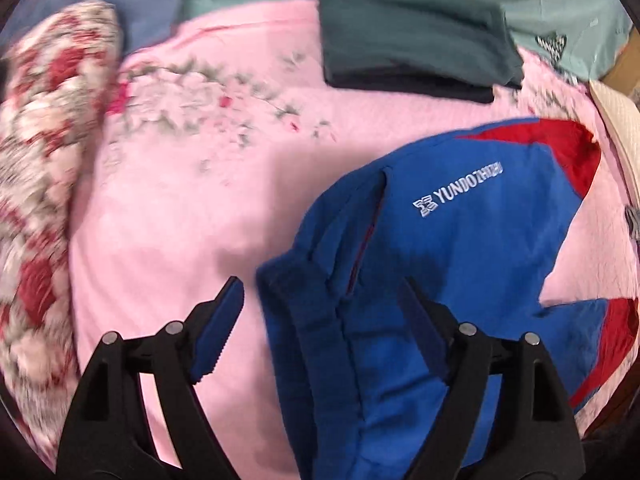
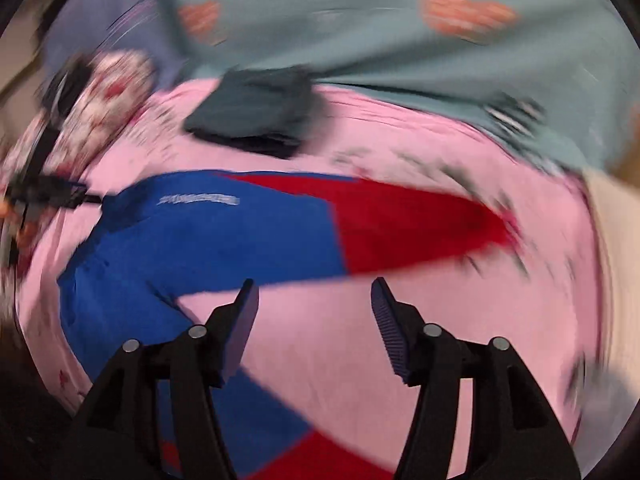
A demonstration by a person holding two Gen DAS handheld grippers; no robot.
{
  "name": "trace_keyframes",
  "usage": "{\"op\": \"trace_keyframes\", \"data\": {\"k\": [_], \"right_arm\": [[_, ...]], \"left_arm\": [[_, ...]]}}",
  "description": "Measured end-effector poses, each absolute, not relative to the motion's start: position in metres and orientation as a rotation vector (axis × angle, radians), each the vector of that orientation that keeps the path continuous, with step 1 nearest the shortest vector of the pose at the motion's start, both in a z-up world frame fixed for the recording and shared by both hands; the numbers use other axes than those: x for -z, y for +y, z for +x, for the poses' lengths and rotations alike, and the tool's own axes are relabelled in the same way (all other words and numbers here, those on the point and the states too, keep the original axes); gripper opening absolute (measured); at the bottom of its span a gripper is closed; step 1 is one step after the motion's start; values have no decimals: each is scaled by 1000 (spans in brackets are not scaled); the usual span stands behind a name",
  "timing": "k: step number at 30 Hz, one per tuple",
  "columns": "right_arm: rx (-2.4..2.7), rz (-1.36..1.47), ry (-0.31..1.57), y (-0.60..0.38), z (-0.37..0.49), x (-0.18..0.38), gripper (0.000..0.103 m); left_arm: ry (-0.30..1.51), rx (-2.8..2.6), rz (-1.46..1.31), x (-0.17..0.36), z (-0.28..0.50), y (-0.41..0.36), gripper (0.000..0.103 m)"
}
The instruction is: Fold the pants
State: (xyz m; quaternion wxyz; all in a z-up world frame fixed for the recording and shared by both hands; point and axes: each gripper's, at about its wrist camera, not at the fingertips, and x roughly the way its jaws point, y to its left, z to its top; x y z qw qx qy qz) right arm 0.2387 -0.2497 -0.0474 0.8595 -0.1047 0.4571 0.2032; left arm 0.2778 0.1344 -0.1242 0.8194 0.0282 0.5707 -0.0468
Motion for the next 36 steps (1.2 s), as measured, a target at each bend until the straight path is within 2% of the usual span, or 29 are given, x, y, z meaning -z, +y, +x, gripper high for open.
{"op": "trace_keyframes", "data": {"k": [5,9,11,13,15,17,18,19,20,21,25,29,34,36], "right_arm": [[-706,-432,1024,-146,331,90,59],[-810,-544,1018,-89,372,123,59],[-845,-560,1040,-70,384,137,59],[-869,-579,1061,-60,394,147,59],[-884,-618,1079,-53,397,156,59],[-901,-658,1103,-54,397,166,53],[-916,-661,1111,-53,398,168,47],[-933,-654,1102,-54,400,167,30],[-937,-656,1105,-54,400,165,18],[-948,-658,1119,-56,401,163,12],[-987,-646,1127,-63,394,146,9],[-1004,-580,1053,-87,359,99,9],[-1045,-633,932,-123,261,44,9],[-1066,-637,934,-125,221,39,9]], "left_arm": [[1246,114,110,158,308,135,82],[1276,163,144,178,321,132,81],[1277,204,152,182,324,130,72],[1276,255,149,180,325,126,50],[1273,296,156,176,324,123,35],[1259,310,182,173,322,121,29],[1254,318,190,172,321,120,27],[1251,321,194,171,320,121,26],[1249,324,192,170,320,122,26],[1247,326,184,169,321,124,25],[1205,331,168,155,320,132,23],[1114,319,177,128,295,137,22],[1004,323,256,90,231,124,22],[985,335,297,82,208,113,22]]}}
